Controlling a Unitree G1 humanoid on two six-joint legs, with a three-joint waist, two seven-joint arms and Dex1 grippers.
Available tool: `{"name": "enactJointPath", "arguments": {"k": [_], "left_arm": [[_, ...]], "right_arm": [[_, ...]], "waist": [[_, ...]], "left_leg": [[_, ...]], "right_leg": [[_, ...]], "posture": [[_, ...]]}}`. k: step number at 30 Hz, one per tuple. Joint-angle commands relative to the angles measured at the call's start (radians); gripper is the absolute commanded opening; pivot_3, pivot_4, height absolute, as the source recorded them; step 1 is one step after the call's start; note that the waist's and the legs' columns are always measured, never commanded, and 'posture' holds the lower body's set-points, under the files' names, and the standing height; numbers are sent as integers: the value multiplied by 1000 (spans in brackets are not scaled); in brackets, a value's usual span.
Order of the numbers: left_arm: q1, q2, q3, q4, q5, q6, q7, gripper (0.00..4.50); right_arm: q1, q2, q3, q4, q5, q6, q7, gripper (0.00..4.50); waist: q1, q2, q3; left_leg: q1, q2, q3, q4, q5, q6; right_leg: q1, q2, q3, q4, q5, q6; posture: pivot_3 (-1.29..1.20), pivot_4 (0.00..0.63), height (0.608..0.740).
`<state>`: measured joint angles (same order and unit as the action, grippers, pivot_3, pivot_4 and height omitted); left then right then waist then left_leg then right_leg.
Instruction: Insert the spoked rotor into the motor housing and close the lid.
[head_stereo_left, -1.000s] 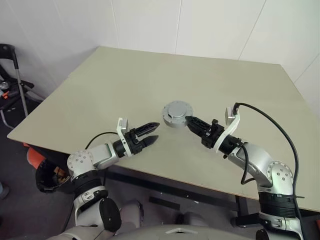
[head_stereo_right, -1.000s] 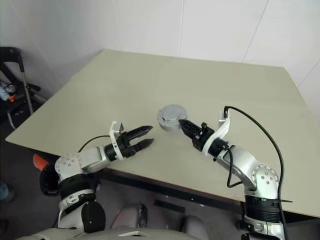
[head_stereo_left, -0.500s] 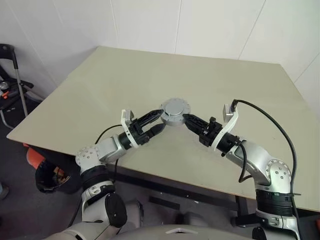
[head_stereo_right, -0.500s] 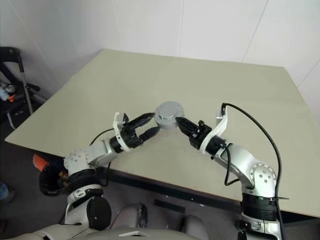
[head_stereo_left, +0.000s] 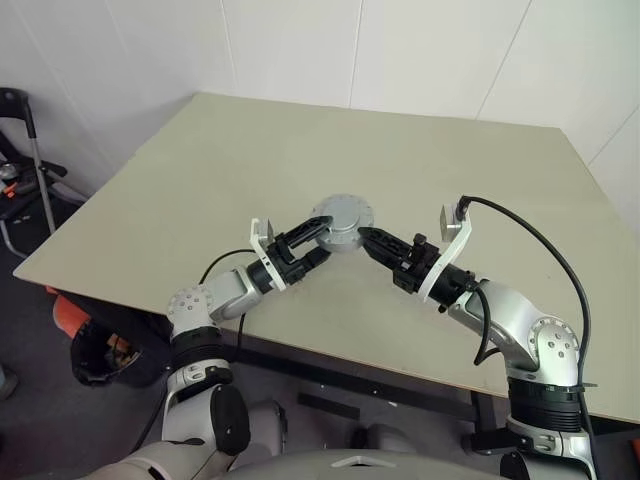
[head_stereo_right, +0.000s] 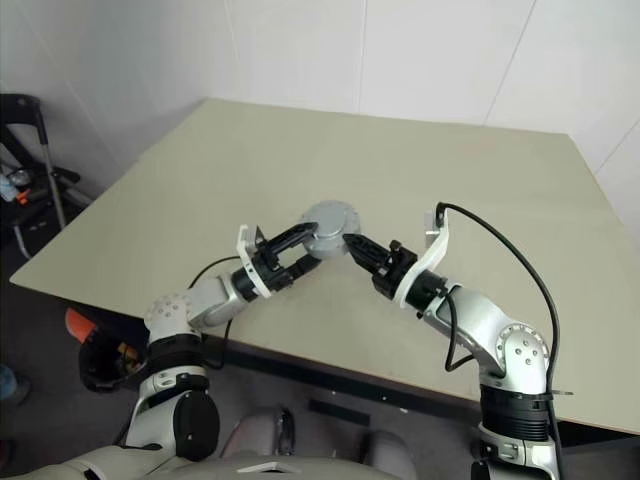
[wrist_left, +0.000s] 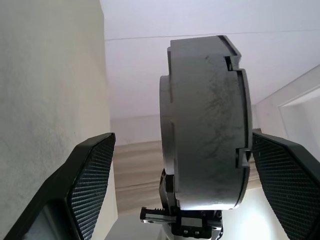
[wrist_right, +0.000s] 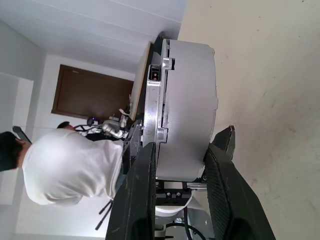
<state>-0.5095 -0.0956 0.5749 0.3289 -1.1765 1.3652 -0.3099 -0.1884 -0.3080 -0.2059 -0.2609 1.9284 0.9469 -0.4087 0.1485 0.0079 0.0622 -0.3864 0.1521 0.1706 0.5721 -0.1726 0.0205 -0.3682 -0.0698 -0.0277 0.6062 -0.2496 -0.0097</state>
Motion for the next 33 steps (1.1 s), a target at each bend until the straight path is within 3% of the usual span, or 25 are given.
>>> {"name": "enactJointPath", "arguments": {"k": [1, 9, 17, 29, 33], "left_arm": [[-26, 8, -26, 4, -30, -16, -29, 4500], [-46, 16, -48, 31, -41, -37, -36, 4500], [-38, 15, -58, 24, -68, -42, -34, 2101], [-13, 23, -67, 9, -91, -59, -32, 2100], [-9, 22, -72, 3, -100, -69, -25, 2100]], "right_arm": [[-36, 15, 4, -83, 44, -7, 14, 1166], [-41, 29, 17, -93, 44, -13, 6, 1166], [-44, 29, 16, -92, 44, -13, 0, 1166], [-47, 11, 21, -89, 44, -34, -14, 1166], [-44, -3, 23, -88, 44, -36, -5, 2459]], "waist": [[0, 0, 0], [0, 0, 0], [0, 0, 0], [0, 0, 0], [0, 0, 0]], "left_leg": [[0, 0, 0, 0, 0, 0], [0, 0, 0, 0, 0, 0], [0, 0, 0, 0, 0, 0], [0, 0, 0, 0, 0, 0], [0, 0, 0, 0, 0, 0]], "right_leg": [[0, 0, 0, 0, 0, 0], [0, 0, 0, 0, 0, 0], [0, 0, 0, 0, 2, -1], [0, 0, 0, 0, 1, 0], [0, 0, 0, 0, 2, 1]], "posture": [[0, 0, 740], [0, 0, 740], [0, 0, 740], [0, 0, 740], [0, 0, 740]]}}
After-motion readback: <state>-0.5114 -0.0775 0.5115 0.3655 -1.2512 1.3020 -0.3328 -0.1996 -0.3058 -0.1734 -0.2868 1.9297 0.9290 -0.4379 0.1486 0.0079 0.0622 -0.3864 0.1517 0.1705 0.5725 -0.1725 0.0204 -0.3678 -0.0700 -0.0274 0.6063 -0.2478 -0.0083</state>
